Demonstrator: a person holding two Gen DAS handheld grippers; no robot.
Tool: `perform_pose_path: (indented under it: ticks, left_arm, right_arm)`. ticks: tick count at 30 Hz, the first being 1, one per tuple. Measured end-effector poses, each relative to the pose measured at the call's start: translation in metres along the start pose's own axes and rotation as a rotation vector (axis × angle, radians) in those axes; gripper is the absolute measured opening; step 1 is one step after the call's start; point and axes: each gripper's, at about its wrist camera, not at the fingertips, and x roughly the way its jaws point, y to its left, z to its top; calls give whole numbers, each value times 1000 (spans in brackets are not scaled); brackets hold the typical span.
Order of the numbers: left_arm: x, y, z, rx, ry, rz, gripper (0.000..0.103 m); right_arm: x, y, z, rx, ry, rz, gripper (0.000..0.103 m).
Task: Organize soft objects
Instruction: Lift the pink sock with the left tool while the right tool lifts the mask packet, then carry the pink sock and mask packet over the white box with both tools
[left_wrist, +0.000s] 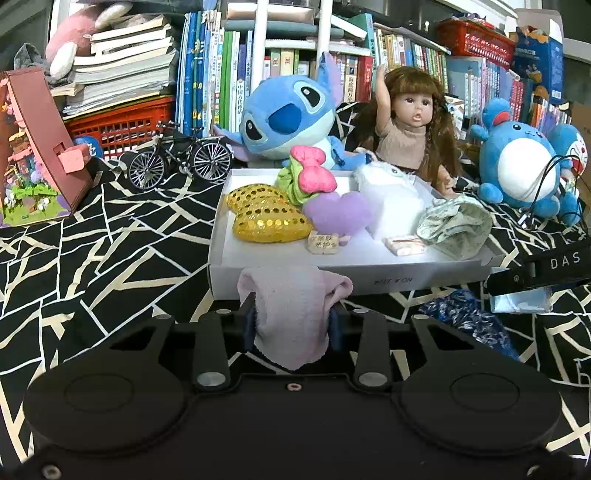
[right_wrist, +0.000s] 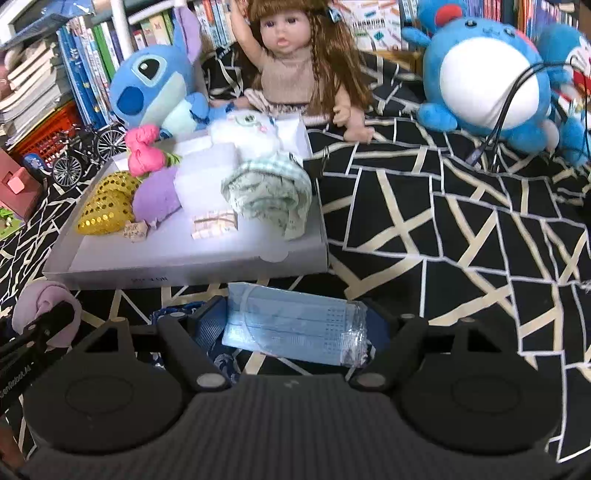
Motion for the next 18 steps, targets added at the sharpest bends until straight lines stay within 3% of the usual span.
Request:
perform_pose_path:
  ticks: [7,18]
  left_arm:
    - [-6,0,7,-10,-6,-19,32]
    - [-15,23,38,-101,-34,-115,31]
  right_arm:
    - [-17,0,6,-29,-52,16,79]
    - [-38,10,26,-62,-130,102,79]
